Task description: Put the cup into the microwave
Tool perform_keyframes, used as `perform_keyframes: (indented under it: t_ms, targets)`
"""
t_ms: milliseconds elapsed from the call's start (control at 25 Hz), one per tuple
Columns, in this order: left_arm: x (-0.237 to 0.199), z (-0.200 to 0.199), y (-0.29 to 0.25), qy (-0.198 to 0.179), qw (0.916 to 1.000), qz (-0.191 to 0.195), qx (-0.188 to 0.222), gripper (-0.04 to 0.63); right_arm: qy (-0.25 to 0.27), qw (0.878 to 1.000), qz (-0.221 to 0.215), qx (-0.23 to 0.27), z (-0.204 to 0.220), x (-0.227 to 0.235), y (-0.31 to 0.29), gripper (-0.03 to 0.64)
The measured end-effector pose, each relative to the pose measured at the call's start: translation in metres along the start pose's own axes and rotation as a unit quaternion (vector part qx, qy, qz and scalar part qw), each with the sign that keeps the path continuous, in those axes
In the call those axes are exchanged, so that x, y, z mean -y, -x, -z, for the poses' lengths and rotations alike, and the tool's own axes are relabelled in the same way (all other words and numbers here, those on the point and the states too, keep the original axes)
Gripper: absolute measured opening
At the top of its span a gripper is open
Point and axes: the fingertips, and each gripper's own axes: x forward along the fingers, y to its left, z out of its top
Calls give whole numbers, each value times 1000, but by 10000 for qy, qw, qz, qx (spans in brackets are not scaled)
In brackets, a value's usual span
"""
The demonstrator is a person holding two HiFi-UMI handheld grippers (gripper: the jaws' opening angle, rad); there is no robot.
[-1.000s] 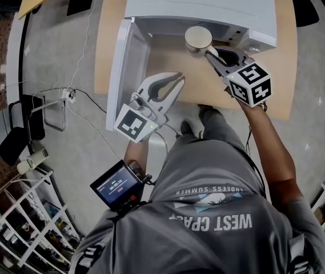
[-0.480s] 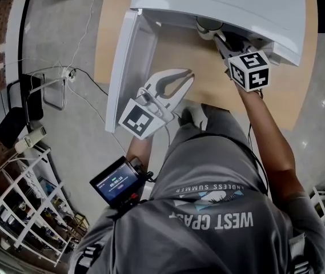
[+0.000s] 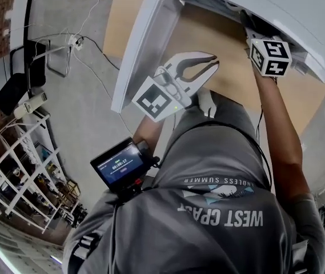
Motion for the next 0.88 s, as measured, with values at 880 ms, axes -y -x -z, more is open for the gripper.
perform_keyframes:
  t_ms: [880]
  targets:
    - [-10,18,26,-128,9992,76,363,25,74,9967,333,739,4,2,-33,169]
